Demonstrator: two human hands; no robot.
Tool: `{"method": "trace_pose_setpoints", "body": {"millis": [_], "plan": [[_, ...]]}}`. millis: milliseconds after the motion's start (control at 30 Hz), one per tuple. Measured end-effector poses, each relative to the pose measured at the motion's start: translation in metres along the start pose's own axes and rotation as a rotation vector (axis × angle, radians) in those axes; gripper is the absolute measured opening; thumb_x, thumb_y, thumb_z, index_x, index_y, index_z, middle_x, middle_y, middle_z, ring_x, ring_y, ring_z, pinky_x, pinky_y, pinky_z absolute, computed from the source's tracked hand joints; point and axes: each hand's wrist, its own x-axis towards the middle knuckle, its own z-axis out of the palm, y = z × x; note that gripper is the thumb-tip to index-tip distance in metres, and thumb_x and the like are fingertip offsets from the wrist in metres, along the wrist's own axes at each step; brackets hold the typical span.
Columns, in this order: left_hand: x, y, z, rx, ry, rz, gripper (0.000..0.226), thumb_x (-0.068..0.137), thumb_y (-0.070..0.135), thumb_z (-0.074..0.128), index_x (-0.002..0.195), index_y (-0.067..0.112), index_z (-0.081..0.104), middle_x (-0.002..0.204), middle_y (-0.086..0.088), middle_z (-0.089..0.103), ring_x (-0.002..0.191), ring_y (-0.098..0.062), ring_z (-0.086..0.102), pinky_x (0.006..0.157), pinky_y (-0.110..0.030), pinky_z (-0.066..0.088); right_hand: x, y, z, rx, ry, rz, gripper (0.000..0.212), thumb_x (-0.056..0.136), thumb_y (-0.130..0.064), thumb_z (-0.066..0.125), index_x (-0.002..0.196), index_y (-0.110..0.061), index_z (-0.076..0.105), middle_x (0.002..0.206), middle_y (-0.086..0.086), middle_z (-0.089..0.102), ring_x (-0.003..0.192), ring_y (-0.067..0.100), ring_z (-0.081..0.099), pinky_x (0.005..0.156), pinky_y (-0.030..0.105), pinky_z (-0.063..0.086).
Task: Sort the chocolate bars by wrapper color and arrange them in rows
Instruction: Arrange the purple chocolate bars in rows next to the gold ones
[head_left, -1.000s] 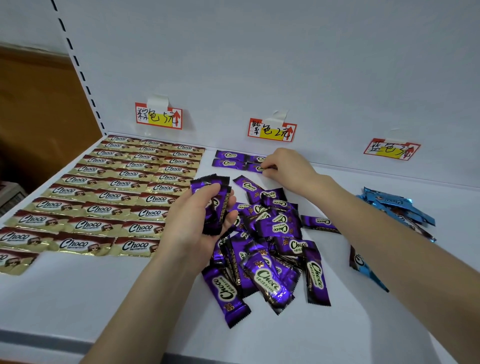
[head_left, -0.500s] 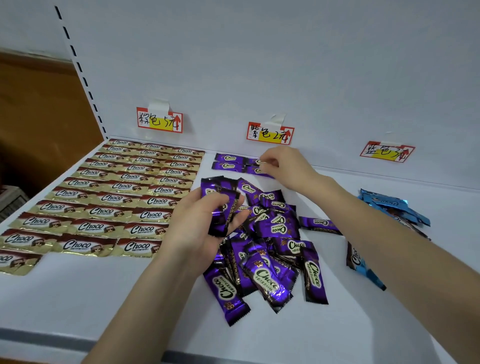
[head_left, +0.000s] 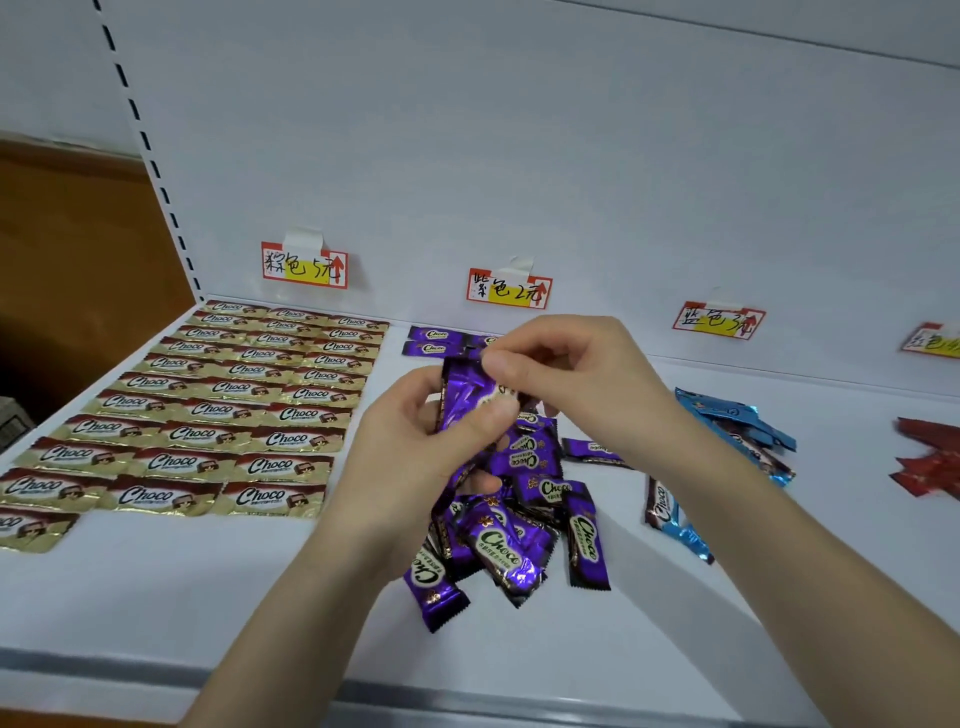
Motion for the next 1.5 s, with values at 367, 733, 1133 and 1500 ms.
{"method": "trace_pose_setpoints", "body": {"millis": [367,733,1133,1500], "plan": [[0.001,-0.003,0.006,-0.244,0.115,-0.070,0.005,0.084,0.006,0.062,0.087,0.010,0.062,0.070,-0.001,0.069,0.062,-0.006,0.065,0.046,-0.016,0.048,-0.036,0.014,0.006,0.201,0.299,0.188,0.010,0.089,-0.017,0.058,0.079,-0.018,0.061,0.067,-0.007,0.065,0.062,0.008,0.066,0.066,0.024,0.057],[0.007,-0.003,0.003,-0.129,0.107,-0.072,0.011,0.083,0.025,0.065,0.084,0.015,0.063,0.066,0.000,0.067,0.057,-0.007,0.061,0.041,-0.018,0.044,-0.037,0.016,-0.005,0.033,0.114,0.026,0.022,0.082,-0.007,0.065,0.076,-0.028,0.064,0.069,-0.020,0.066,0.070,-0.001,0.062,0.065,0.011,0.046],[0.024,-0.014,0.015,-0.085,0.150,-0.126,0.015,0.084,0.006,0.065,0.098,0.008,0.061,0.063,-0.004,0.064,0.051,-0.006,0.059,0.040,-0.016,0.043,-0.029,0.035,-0.010,-0.660,0.175,-0.213,0.019,0.078,-0.025,0.062,0.090,-0.013,0.067,0.081,-0.006,0.063,0.078,0.010,0.057,0.069,0.022,0.044],[0.044,-0.024,0.011,-0.204,0.202,-0.200,0.011,0.089,0.002,0.055,0.080,0.006,0.059,0.072,-0.008,0.064,0.065,-0.013,0.061,0.049,-0.020,0.053,0.026,0.080,-0.056,-0.755,0.035,-0.017,0.019,0.085,-0.019,0.065,0.102,-0.012,0.069,0.102,0.003,0.067,0.096,0.019,0.056,0.080,0.026,0.037]]}}
